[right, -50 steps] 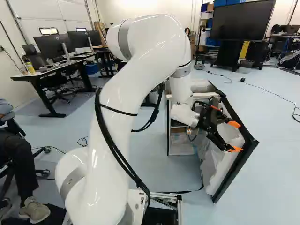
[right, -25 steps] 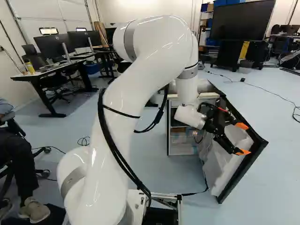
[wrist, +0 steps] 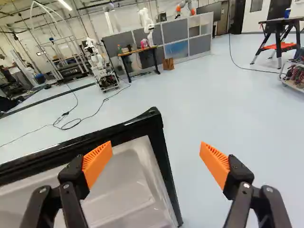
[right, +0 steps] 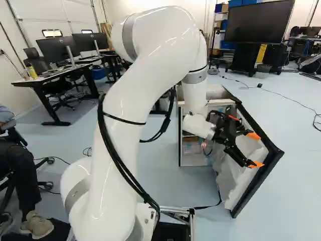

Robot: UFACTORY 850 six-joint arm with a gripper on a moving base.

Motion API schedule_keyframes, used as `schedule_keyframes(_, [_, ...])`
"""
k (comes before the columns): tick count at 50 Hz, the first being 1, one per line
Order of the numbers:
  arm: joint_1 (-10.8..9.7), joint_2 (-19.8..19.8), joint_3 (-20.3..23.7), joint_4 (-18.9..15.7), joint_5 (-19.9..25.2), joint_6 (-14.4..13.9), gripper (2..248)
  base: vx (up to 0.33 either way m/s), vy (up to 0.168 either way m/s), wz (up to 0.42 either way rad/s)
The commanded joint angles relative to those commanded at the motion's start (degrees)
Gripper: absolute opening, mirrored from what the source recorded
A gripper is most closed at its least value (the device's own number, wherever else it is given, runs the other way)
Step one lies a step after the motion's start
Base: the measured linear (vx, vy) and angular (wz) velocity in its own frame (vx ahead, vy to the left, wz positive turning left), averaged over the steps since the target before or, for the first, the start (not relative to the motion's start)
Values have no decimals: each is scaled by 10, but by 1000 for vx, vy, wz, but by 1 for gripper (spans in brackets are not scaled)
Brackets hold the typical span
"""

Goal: Open the fridge door

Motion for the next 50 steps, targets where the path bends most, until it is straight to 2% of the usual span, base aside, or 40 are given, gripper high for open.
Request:
schedule_keyframes(12, [15, 28, 45, -25, 1, 0, 247, 0, 0, 0])
schedule_keyframes(50, [67, 117, 181, -150, 12, 0, 247, 0, 0, 0])
